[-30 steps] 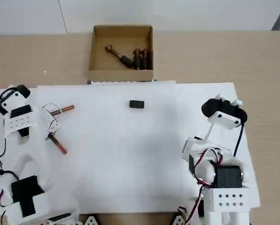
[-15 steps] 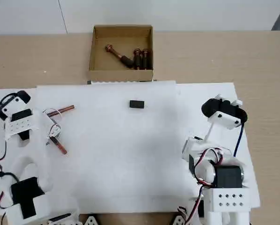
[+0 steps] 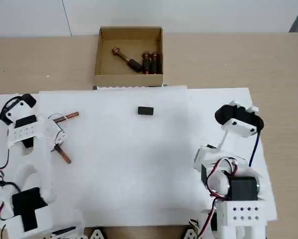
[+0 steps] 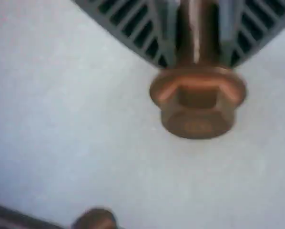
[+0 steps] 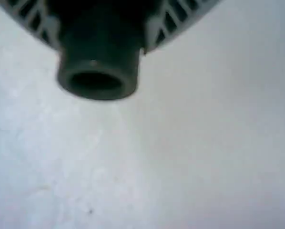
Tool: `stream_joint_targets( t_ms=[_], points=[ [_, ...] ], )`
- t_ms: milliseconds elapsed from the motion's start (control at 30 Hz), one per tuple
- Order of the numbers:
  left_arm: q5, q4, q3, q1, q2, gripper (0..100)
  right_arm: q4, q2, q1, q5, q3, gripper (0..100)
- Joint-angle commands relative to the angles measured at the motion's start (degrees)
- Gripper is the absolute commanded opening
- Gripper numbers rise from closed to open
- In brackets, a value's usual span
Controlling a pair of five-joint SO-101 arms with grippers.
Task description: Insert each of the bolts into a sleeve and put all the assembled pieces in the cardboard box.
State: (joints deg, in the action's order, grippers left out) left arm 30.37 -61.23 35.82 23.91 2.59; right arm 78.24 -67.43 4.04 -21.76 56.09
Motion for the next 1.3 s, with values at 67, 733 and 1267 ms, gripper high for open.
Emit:
stream_joint_targets(
  t_ms=[67, 733, 1267],
  points=[
    [0.09, -3.43, -2.15, -0.35, 0.79, 0, -1.01, -1.01, -0.04, 1.67, -0.79, 0.4],
    [-7.74, -28.48, -35.91, -19.78, 21.19, 0, 8.04, -1.27, -0.57, 9.14, -15.56, 0.4],
    [-20.13, -19.25, -4.70, -20.84, 59.25, 0, 8.57, -16.31, -0.22, 18.46, -10.46, 0.4]
  ],
)
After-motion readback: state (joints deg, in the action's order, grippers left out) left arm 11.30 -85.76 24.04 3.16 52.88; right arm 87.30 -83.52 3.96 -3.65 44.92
